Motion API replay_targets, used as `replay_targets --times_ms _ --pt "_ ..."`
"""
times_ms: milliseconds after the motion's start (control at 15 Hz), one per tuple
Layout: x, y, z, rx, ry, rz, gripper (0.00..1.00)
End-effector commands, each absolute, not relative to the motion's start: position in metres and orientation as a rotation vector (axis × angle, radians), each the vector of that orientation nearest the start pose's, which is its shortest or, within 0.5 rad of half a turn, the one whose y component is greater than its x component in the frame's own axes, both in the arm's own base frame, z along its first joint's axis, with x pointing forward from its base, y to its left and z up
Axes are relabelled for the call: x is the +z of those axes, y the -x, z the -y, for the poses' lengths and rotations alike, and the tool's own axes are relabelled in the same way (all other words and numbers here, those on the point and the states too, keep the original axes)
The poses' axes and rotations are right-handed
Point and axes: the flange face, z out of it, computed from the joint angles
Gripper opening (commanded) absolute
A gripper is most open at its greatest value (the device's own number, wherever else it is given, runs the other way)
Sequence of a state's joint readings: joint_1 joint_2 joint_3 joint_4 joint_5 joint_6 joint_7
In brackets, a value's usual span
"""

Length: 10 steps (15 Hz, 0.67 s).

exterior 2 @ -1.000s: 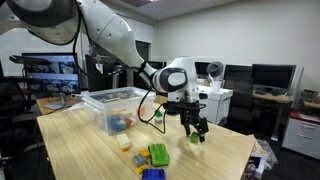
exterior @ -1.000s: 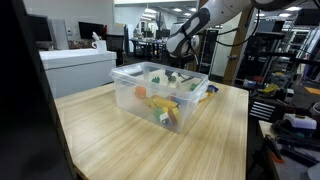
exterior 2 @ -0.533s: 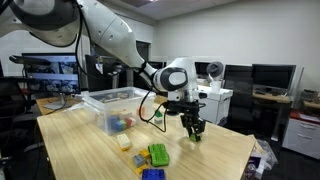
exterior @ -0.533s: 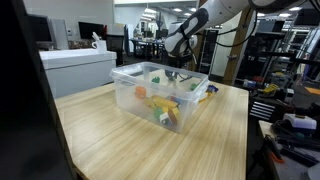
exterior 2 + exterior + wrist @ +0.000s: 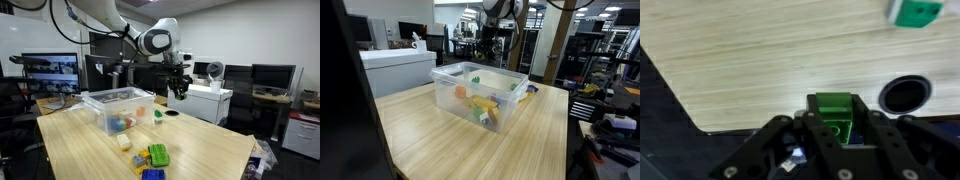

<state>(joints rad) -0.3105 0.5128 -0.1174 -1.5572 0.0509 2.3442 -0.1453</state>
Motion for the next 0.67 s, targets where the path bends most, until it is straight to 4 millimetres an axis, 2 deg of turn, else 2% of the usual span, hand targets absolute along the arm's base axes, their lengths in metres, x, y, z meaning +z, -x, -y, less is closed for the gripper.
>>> replay_targets --times_ms 0,200,333,467,533,600 --pt "0.399 -0.622 0.224 -0.36 3.111 -0.221 0.13" --pt "0.41 -0.588 0.159 -0.281 3.038 0.006 0.13" --pt "0.414 -0.561 0.124 -0.221 2.993 0.136 0.13" --pt "0.416 -0.537 0.099 -0.169 2.976 0.2 0.13" --pt "0.416 -0.53 0.094 -0.137 2.979 0.218 0.6" --pt "0.417 -0.523 0.089 -0.121 2.98 0.219 0.62"
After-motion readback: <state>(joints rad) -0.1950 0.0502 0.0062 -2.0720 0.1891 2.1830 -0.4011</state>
